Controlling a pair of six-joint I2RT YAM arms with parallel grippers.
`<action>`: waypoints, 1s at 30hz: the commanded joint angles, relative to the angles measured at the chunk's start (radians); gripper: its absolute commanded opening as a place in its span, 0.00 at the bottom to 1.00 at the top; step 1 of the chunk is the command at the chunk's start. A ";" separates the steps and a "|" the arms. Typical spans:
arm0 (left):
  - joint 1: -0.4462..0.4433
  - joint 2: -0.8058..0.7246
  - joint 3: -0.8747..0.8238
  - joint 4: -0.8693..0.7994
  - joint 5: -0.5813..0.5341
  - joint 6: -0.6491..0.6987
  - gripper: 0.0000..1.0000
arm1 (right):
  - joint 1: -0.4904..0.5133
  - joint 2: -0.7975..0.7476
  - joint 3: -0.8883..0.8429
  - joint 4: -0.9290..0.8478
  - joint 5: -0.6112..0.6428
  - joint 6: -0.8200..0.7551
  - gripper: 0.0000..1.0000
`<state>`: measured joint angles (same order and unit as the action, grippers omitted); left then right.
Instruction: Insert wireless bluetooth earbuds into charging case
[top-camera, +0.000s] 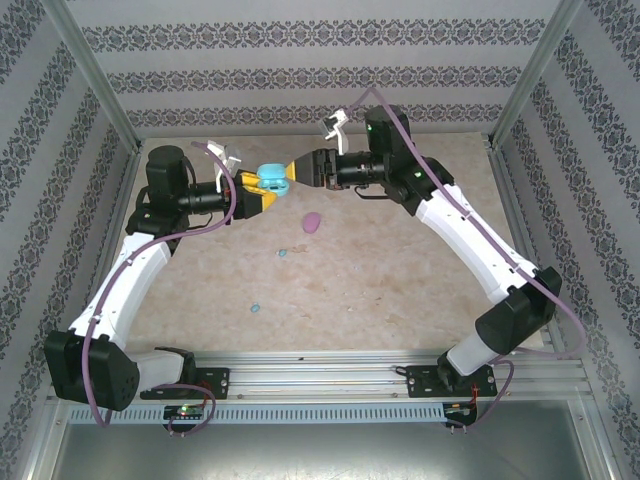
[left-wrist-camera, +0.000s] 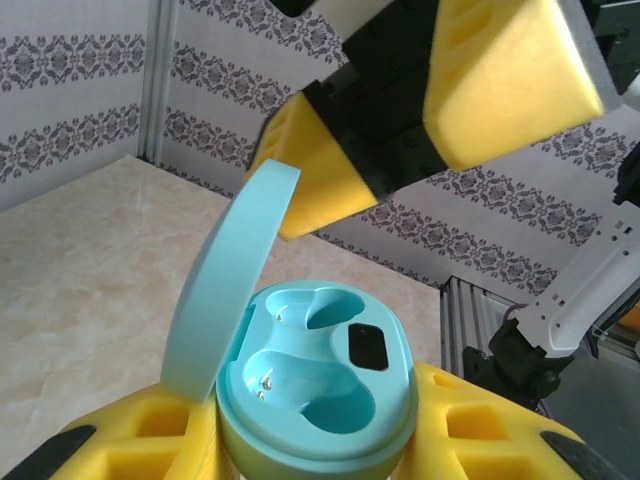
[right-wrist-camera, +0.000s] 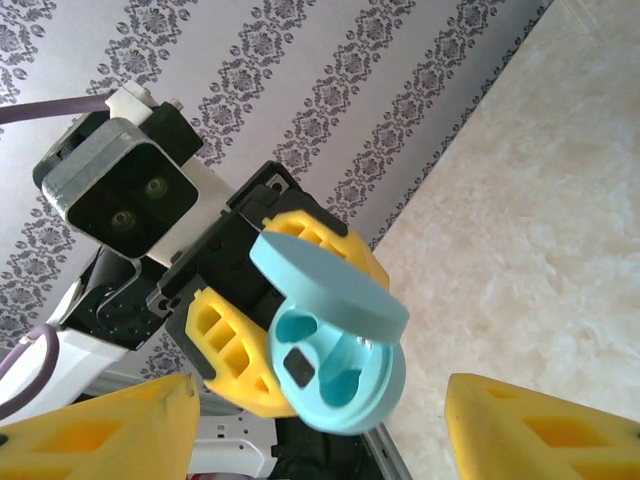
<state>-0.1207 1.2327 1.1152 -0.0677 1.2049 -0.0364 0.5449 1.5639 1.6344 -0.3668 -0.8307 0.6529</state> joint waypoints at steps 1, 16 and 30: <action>0.016 -0.042 0.018 -0.056 -0.021 0.046 0.10 | -0.011 -0.049 -0.049 -0.015 0.039 0.010 0.65; 0.033 -0.149 0.010 -0.293 -0.141 0.181 0.09 | 0.022 -0.043 -0.324 -0.045 0.177 0.062 0.58; 0.032 -0.228 0.024 -0.375 -0.191 0.184 0.06 | 0.241 0.404 -0.081 -0.349 0.103 -0.050 0.46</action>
<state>-0.1024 1.0416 1.1179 -0.4217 1.0248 0.1390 0.7570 1.9041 1.4601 -0.5632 -0.6987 0.6991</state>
